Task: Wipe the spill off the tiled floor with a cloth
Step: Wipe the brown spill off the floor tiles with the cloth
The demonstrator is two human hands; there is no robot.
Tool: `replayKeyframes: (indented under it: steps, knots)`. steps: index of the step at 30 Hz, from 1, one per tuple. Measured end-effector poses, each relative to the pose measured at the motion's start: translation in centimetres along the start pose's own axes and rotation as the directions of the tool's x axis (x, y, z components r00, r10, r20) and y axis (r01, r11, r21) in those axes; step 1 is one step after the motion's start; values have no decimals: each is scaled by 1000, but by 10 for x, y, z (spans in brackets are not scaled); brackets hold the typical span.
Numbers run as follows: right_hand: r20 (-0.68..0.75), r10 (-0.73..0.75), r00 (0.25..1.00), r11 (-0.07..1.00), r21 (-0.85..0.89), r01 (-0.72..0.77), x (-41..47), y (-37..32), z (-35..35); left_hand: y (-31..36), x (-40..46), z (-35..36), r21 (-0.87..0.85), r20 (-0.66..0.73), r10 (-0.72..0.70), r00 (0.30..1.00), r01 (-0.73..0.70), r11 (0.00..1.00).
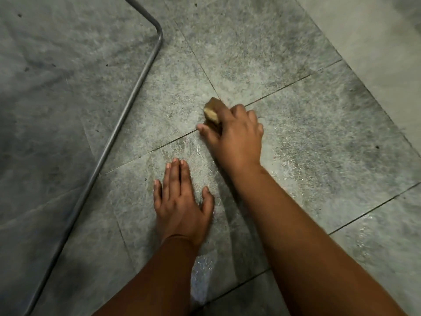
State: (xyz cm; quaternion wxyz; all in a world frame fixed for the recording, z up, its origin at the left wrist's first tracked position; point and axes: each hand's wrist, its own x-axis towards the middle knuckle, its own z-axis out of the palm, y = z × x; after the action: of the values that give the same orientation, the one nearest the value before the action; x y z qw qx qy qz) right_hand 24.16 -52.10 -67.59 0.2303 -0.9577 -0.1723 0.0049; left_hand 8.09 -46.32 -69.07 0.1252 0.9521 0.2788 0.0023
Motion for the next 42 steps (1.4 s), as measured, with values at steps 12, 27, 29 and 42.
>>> replayKeyframes:
  steps: [12, 27, 29, 42]
  knots:
    - [-171, 208, 963, 977, -13, -213, 47, 67, -25, -1, 1, 1, -7, 11, -4, 1000, 4, 1000]
    - [-121, 61, 991, 991, -108, -74, -58, 75, -37, -2, -3, -2, -4, 30, 12, 999, -12, 1000]
    - [-145, 86, 986, 988, -112, -103, -32, 82, -38, -2, -3, -1, -13, 25, 12, 1000, -11, 1000]
    - [-40, 79, 996, 996, -34, -80, -214, 66, -49, -3, -8, 0, -57, -29, 35, 999, -37, 998]
